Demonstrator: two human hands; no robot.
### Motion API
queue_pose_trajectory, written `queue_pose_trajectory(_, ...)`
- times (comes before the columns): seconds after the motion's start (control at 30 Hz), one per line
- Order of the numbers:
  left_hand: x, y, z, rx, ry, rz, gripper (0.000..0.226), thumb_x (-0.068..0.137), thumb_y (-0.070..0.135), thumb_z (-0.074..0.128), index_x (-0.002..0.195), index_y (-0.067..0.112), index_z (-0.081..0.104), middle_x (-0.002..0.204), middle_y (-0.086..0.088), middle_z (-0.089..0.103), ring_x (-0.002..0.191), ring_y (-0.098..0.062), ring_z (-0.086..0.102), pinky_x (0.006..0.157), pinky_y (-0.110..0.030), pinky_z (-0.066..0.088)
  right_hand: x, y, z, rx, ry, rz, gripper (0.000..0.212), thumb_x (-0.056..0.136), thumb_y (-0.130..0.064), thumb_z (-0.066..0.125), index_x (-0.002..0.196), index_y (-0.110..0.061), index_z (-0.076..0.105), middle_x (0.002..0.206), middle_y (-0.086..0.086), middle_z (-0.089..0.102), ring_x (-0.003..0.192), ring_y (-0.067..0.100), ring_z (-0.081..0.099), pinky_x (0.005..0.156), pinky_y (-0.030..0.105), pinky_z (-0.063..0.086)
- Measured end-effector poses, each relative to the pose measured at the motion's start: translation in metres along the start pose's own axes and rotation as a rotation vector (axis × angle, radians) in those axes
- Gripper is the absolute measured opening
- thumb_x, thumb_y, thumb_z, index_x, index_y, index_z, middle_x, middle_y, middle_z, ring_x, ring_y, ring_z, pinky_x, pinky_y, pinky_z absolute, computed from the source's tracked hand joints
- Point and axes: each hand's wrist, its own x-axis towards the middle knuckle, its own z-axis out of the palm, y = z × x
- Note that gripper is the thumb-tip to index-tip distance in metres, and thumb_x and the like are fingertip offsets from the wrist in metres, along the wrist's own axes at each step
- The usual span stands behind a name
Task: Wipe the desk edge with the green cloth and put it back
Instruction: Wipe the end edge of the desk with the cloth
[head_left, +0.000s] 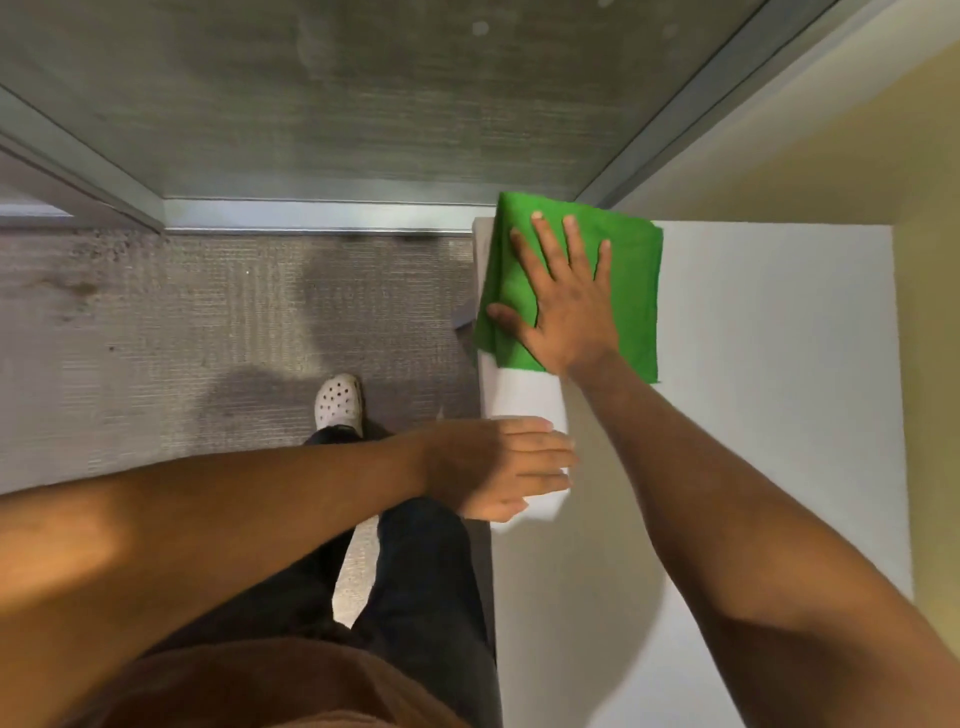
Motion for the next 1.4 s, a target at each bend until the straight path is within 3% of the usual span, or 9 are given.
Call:
queue_pose_trajectory(0.13,0.001,0.005,0.021,-0.002,-0.020,-0.151,0.075,0.097,0.043,0.060,0.157,0.001,0.046,0.169,-0.019,0.039,0.158,-0.033,0.035,0.131,-0.048,0.020,0.018,-0.002,0.001,0.020,0.036,0.049,0.084,0.099,-0.082,0.020,0.169,-0.035,0.013,0.179,-0.002,0.011,0.166,0.035,0.006,0.128,0.071,0.005)
queue_pose_trajectory(0.3,0.010,0.039,0.046,-0.026,0.064,-0.282,0.080,0.095,0.047,0.060,0.157,-0.002,0.044,0.170,-0.020,0.036,0.160,-0.033,0.029,0.133,-0.049,0.012,-0.012,0.009,0.017,0.045,0.069,-0.039,0.061,0.111,-0.057,0.019,0.168,-0.037,0.013,0.180,-0.004,0.009,0.167,0.032,0.005,0.130,0.069,0.007)
queue_pose_trajectory(0.47,0.018,0.058,0.051,-0.019,0.120,-0.364,0.074,0.101,0.046,0.058,0.158,0.000,0.045,0.170,-0.016,0.037,0.160,-0.030,0.033,0.133,-0.048,0.017,-0.066,0.084,0.013,0.022,-0.039,-0.219,0.058,0.112,-0.052,0.018,0.168,-0.040,0.008,0.180,-0.008,0.006,0.167,0.026,0.000,0.130,0.068,0.009)
queue_pose_trajectory(0.77,0.030,0.066,0.069,0.002,0.208,-0.541,0.078,0.099,0.049,0.056,0.162,0.008,0.037,0.173,-0.009,0.034,0.161,-0.022,0.026,0.134,-0.046,0.012,0.037,0.028,-0.001,0.116,0.118,0.250,0.062,0.113,-0.049,0.022,0.170,-0.027,0.014,0.179,-0.002,0.015,0.167,0.031,0.005,0.131,0.068,0.002)
queue_pose_trajectory(0.93,0.025,0.068,0.073,0.078,0.149,-0.470,0.072,0.101,0.043,0.053,0.161,0.006,0.038,0.172,-0.011,0.034,0.162,-0.027,0.025,0.132,-0.052,0.016,-0.021,-0.006,0.023,0.054,0.040,-0.242,0.062,0.111,-0.048,0.032,0.169,-0.030,0.019,0.179,-0.005,0.013,0.166,0.033,0.009,0.130,0.064,0.005)
queue_pose_trajectory(1.03,0.025,0.067,0.073,0.062,0.134,-0.452,0.066,0.106,0.040,0.044,0.163,0.006,0.035,0.174,-0.011,0.030,0.164,-0.028,0.019,0.133,-0.053,0.015,-0.024,0.034,0.016,-0.008,-0.019,-0.463,0.061,0.110,-0.045,0.031,0.168,-0.032,0.019,0.178,-0.007,0.015,0.166,0.027,0.012,0.131,0.062,0.010)
queue_pose_trajectory(1.23,0.027,0.067,0.073,0.010,0.139,-0.497,0.072,0.105,0.046,0.045,0.166,0.011,0.027,0.176,-0.006,0.024,0.165,-0.024,0.015,0.133,-0.051,0.016,-0.031,0.073,0.010,0.166,0.119,0.198,0.060,0.114,-0.044,0.024,0.170,-0.025,0.014,0.180,-0.003,0.009,0.167,0.027,0.005,0.134,0.060,0.006)
queue_pose_trajectory(1.3,0.027,0.068,0.072,0.001,0.137,-0.500,0.074,0.104,0.044,0.048,0.166,0.011,0.028,0.176,-0.007,0.024,0.165,-0.024,0.015,0.133,-0.052,0.017,-0.059,0.067,0.018,0.122,0.048,0.091,0.063,0.113,-0.049,0.018,0.170,-0.026,0.009,0.180,-0.003,0.003,0.167,0.027,-0.001,0.134,0.058,0.000)
queue_pose_trajectory(1.4,0.025,0.069,0.071,0.008,0.142,-0.501,0.073,0.102,0.042,0.050,0.165,0.009,0.031,0.175,-0.008,0.028,0.165,-0.024,0.017,0.132,-0.052,0.020,-0.102,0.098,0.020,0.006,-0.132,-0.351,0.060,0.113,-0.052,0.016,0.169,-0.037,0.003,0.179,-0.010,0.001,0.167,0.023,-0.003,0.134,0.059,0.003)
